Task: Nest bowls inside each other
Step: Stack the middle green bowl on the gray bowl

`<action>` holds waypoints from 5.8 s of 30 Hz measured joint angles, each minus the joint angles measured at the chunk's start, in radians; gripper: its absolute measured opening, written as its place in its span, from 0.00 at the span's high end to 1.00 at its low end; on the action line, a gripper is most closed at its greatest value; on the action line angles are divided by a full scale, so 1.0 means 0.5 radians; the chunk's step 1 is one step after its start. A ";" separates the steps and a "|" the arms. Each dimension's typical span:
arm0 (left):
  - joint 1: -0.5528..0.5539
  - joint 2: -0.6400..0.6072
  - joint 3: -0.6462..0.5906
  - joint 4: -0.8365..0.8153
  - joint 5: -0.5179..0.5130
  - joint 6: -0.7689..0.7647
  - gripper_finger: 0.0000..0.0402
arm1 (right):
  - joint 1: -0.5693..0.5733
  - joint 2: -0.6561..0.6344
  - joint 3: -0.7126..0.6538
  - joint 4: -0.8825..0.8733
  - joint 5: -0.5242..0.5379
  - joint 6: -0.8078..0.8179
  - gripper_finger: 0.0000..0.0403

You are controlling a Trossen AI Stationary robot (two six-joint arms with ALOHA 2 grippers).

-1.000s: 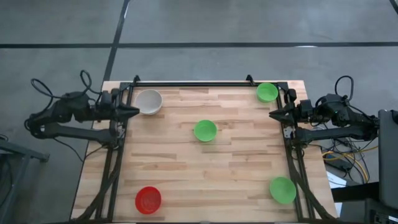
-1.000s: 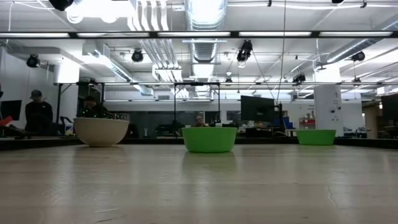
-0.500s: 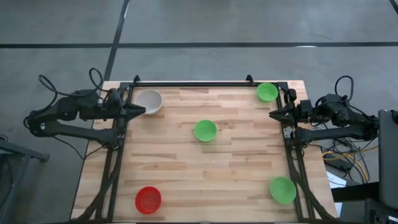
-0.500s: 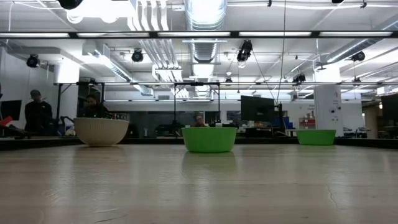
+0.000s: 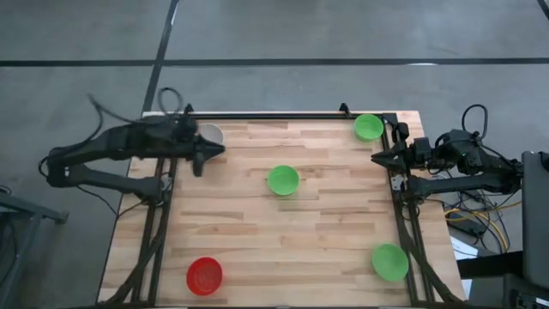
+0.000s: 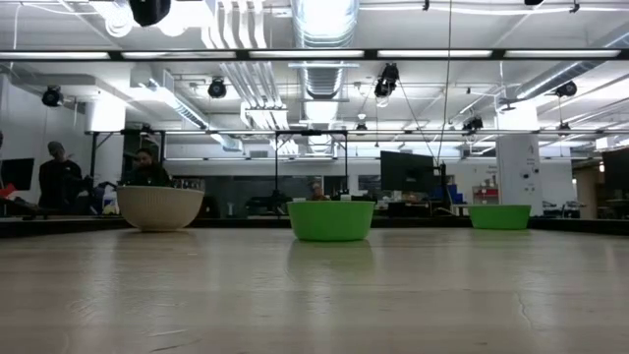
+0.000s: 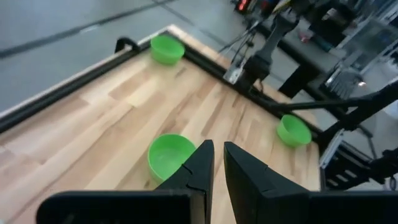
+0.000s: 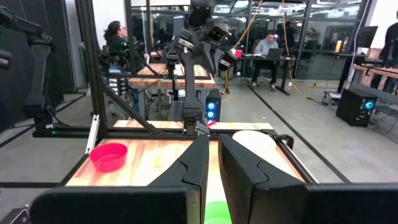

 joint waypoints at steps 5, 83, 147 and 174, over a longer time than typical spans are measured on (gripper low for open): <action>0.028 0.244 0.117 -0.029 0.009 -0.257 0.90 | 0.000 0.000 0.000 0.000 0.000 0.000 0.92; 0.345 1.341 0.131 0.182 0.832 -1.259 0.84 | 0.000 0.000 0.000 0.000 0.000 0.000 0.92; 0.373 1.508 -0.023 0.417 0.933 -0.965 0.69 | 0.000 0.000 0.000 0.000 0.000 0.000 0.92; 0.373 1.734 -0.020 0.551 1.105 -1.114 0.69 | 0.000 0.000 0.000 0.000 0.000 0.000 0.92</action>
